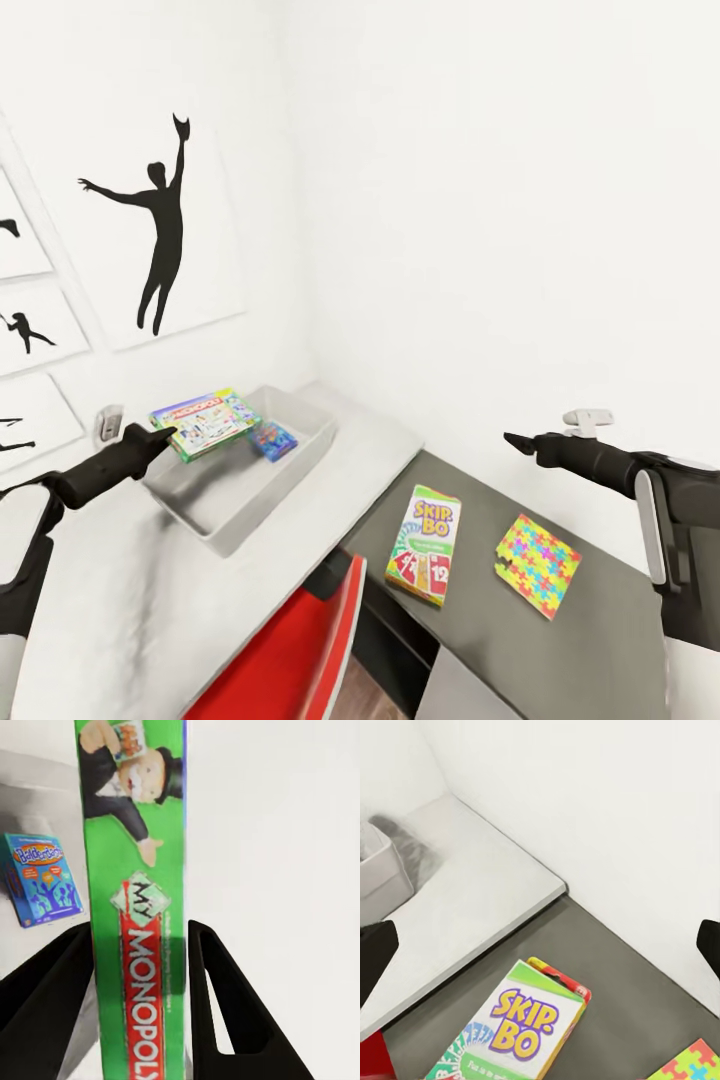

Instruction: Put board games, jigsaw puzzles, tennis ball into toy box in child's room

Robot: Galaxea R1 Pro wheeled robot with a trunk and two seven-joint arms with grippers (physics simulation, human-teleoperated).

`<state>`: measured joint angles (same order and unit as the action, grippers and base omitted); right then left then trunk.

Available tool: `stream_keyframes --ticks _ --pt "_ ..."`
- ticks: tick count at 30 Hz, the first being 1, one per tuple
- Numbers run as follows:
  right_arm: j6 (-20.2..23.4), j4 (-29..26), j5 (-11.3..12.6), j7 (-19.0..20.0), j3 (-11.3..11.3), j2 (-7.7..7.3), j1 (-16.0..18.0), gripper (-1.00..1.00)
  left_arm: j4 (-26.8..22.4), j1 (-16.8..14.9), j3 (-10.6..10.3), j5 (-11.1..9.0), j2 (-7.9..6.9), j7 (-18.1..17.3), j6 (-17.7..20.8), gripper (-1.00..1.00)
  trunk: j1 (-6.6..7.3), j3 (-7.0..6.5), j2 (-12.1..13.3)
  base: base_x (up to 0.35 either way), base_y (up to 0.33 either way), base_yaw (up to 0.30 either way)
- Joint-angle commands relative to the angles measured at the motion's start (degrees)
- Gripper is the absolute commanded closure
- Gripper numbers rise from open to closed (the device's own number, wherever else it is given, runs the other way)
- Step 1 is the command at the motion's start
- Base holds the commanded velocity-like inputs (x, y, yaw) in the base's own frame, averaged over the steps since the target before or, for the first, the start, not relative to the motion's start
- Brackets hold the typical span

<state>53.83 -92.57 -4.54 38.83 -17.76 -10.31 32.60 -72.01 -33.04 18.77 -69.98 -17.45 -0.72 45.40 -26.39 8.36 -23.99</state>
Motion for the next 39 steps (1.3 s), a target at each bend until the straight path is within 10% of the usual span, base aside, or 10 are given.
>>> stream_keyframes --ticks 1,18,39 --pt "0.23 -0.04 -0.47 0.55 -0.06 0.01 0.08 -1.0 0.56 -0.19 -0.15 -0.47 0.06 -0.09 -0.28 1.0 -0.05 0.12 -0.13 0.136 0.065 0.0" --pt "0.38 -0.06 -0.47 0.95 -0.16 -0.03 0.32 -1.0 12.79 -4.33 -0.82 -0.26 2.92 0.0 -2.23 1.0 -0.05 0.22 -0.13 0.023 0.011 0.0" --pt "0.58 -0.07 -0.47 3.6 -0.43 -1.17 0.37 -1.0 14.88 -4.89 -0.66 -0.24 3.02 0.1 -2.51 1.0 -0.05 2.04 -0.13 0.0 0.0 0.0"
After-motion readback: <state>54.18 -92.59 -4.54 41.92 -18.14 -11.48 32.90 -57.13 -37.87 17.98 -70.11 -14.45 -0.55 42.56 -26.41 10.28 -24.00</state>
